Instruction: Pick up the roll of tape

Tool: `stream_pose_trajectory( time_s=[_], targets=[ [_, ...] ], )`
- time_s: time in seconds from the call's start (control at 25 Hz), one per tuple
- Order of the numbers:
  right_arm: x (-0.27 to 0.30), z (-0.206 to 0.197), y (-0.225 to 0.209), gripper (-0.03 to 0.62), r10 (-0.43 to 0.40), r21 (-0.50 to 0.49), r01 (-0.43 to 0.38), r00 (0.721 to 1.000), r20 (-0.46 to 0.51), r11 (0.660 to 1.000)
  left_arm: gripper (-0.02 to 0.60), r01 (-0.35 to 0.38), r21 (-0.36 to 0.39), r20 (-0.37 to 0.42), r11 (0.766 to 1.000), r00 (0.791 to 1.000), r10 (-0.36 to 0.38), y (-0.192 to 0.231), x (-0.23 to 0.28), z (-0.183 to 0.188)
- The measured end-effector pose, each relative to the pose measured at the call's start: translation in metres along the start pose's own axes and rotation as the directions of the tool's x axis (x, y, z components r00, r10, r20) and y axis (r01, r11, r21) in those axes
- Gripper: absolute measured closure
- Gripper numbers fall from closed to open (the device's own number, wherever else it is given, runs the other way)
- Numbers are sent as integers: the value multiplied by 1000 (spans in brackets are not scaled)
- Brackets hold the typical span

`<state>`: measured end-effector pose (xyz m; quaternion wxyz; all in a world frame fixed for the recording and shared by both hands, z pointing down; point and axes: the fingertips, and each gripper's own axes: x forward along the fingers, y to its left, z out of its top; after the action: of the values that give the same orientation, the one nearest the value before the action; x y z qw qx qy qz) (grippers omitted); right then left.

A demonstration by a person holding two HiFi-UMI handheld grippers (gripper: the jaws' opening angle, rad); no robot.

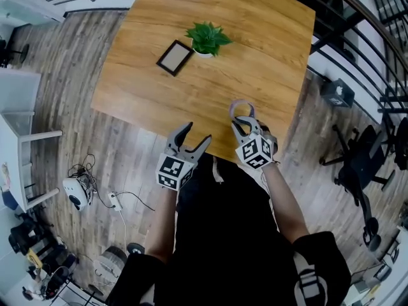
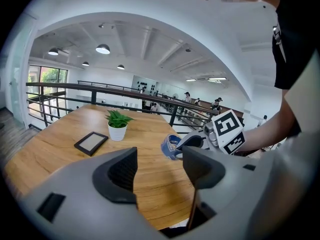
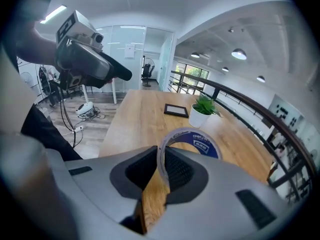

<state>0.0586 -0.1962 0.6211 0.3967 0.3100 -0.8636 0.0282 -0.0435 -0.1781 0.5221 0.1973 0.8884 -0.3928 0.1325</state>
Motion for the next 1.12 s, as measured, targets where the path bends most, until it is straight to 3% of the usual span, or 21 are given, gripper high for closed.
stream_pose_trajectory(
  time_s=[0.6, 1.12],
  targets=[
    [-40, 2, -10, 539, -44, 14, 43, 997, 70, 999, 296, 5, 62, 14, 998, 1000, -6, -43, 4, 7],
    [-53, 23, -13, 534, -86, 8, 86, 985, 151, 996, 296, -37, 98, 13, 995, 999, 36, -49, -20, 7]
  ],
)
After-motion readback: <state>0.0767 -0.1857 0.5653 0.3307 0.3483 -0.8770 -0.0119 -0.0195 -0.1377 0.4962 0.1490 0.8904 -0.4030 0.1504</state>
